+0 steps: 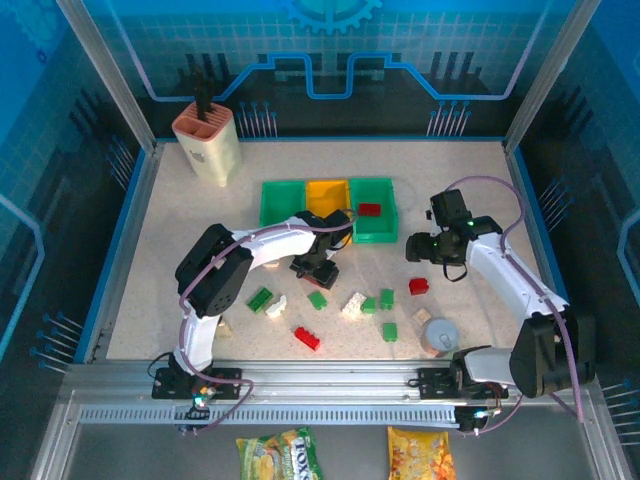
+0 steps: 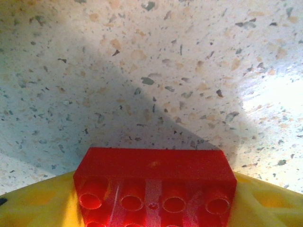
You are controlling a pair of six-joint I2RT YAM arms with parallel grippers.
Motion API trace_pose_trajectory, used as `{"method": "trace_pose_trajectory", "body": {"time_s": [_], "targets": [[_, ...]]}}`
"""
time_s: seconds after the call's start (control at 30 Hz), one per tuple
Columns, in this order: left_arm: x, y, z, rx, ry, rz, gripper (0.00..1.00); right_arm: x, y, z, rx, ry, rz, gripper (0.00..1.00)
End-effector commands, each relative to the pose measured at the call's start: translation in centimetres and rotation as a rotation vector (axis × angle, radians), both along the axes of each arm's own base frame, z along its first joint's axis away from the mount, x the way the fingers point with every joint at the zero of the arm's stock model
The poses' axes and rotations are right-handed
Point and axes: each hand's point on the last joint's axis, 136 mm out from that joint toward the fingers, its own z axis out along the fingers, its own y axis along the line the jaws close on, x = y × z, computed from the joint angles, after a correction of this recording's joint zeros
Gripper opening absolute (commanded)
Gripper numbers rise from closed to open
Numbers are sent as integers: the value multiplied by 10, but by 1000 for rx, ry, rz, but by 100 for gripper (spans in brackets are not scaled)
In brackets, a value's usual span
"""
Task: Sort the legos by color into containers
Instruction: Pick up the lego from the center of the table.
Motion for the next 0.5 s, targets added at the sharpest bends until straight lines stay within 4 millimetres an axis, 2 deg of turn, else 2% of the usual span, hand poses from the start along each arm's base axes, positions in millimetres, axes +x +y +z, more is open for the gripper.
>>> {"method": "trace_pose_trajectory", "body": {"time_s": [0.0,0.17,0.47], "targets": [[0,-1,11,-17,-13,-3,61,-3,-5,9,1,-10,-8,74],[4,-9,29,-68,-42,2,59,-4,-6,12,2,-15,-9,74],[20,-42,67,-235,-95,38,56,-4,-6,17,0,-26,-6,74]]}}
